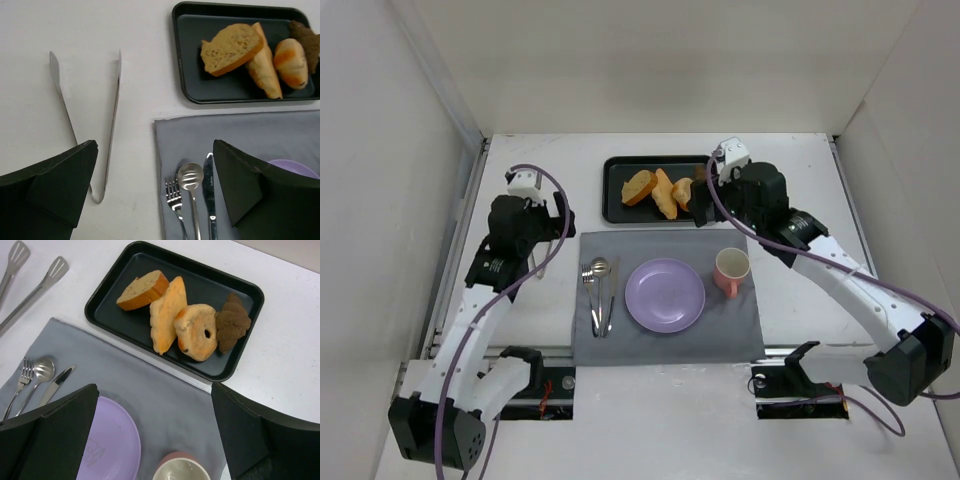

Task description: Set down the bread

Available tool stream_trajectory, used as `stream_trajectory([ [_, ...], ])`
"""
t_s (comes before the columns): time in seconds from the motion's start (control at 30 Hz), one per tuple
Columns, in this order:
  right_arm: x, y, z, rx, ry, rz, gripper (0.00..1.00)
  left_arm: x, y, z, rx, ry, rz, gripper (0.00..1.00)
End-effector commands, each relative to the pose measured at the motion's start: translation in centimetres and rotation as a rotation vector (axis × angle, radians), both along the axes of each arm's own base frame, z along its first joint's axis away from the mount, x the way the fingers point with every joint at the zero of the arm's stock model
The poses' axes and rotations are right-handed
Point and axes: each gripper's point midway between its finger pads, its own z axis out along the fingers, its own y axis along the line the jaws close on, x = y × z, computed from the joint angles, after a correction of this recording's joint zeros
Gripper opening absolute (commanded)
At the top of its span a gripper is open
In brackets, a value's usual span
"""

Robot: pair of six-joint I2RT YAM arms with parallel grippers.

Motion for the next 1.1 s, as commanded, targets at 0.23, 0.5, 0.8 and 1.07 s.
stream_trajectory([
  [0.23, -3.0, 3.1, 1.7, -0.102, -0.096, 0.322, 1.0, 2.7, 2.4, -3.8, 0.09, 0.144, 0.163, 1.0],
  [0.5, -2.6, 2.7, 1.2, -0.16, -0.109, 0.325, 1.0, 5.1, 4.4, -6.5, 0.069, 0.215, 0.148, 1.0],
  [0.8, -3.4, 2.8, 1.7, -0.147, -0.11, 0.352, 1.0, 5.1, 6.9, -12.1, 0.169, 0.4, 0.236, 1.0],
  [1.07, -4.0, 2.4, 3.1, -0.132, -0.146, 0.348, 1.0, 5.1, 7.9, -14.7, 0.222, 0.489, 0.28, 0.95],
])
